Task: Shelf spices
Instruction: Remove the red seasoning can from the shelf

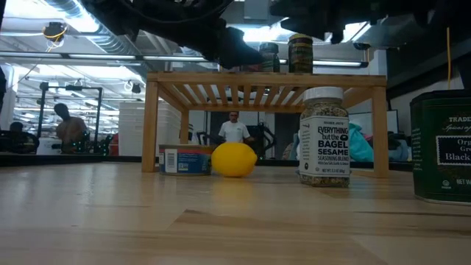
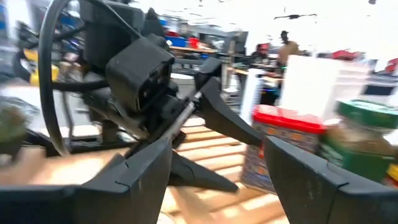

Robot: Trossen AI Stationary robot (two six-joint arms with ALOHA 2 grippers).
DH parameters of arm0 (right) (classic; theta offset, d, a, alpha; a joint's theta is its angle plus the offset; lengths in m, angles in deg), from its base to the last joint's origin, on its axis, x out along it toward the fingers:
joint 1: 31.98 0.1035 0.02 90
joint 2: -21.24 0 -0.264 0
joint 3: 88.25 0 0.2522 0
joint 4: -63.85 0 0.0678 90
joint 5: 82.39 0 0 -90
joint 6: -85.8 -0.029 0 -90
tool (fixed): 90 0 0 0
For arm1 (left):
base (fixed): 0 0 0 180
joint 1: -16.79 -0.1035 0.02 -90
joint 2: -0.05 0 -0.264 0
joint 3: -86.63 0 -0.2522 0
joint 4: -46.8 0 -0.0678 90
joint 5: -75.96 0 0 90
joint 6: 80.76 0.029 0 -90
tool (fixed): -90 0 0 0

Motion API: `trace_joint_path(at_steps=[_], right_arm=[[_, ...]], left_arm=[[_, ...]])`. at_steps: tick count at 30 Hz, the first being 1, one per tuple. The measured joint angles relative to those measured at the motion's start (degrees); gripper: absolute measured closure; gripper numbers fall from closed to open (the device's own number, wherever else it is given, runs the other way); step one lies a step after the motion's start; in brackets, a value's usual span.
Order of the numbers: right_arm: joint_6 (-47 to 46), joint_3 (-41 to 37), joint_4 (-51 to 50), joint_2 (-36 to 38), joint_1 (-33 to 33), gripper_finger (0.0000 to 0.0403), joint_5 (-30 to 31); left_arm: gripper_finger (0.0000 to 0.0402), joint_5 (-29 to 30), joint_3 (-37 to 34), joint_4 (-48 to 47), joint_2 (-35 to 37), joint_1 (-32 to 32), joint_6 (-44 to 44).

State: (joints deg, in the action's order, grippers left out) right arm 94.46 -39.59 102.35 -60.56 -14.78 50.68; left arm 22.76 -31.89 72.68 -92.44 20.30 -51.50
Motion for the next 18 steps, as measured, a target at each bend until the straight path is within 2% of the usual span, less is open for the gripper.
trace_joint_path(at_steps=[11, 18], right_arm=[[9.7, 0.0, 0.0, 0.0, 5.3, 0.0143, 22.1], [13.5, 0.0, 0.2, 0.0, 8.3, 0.0143, 30.3]], left_arm=[[0.0164, 7.7, 0.0, 0.1, 0.0, 0.3, 2.7], [0.0164, 10.2, 0.0, 0.0, 0.4, 0.7, 4.4]])
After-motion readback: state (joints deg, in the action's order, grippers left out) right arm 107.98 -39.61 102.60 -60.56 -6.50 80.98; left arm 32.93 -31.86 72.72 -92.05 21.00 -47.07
